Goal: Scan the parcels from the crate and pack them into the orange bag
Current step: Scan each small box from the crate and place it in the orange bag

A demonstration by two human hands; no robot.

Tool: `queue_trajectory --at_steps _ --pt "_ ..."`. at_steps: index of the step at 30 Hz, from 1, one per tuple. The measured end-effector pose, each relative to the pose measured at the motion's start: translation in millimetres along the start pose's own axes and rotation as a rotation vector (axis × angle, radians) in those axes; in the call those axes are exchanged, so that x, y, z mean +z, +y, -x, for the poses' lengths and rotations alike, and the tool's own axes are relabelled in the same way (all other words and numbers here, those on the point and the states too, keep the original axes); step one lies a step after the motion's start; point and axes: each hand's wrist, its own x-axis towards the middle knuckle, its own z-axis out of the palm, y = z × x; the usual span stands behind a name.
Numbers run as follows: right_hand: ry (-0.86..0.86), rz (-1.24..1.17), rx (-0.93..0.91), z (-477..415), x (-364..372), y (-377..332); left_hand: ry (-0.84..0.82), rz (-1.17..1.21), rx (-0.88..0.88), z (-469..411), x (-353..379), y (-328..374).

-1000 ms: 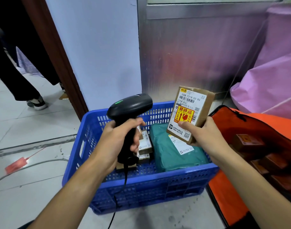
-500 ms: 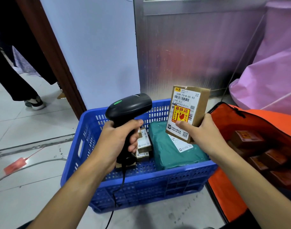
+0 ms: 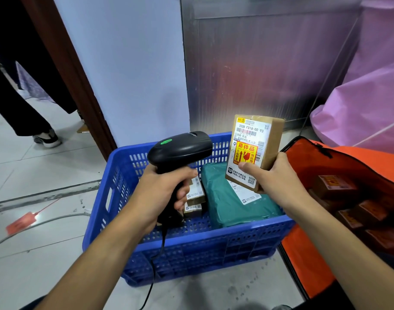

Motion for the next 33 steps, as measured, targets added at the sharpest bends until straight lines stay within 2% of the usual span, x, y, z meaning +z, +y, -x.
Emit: queue_trajectory --at_steps 10,19,33 --pt "0.025 0.124 -0.028 -2.0 -3.7 3.4 0.039 -0.019 -0.041 3.1 2.3 6.3" --pt "0.110 0.285 0.033 -17.3 -5.5 6.1 0.019 -0.048 -0.054 8.3 3.4 8.6" --pt "0.190 0.237 0.068 -33.1 -15.5 14.1 0.034 -0.013 -0.039 9.1 -7.2 10.4"
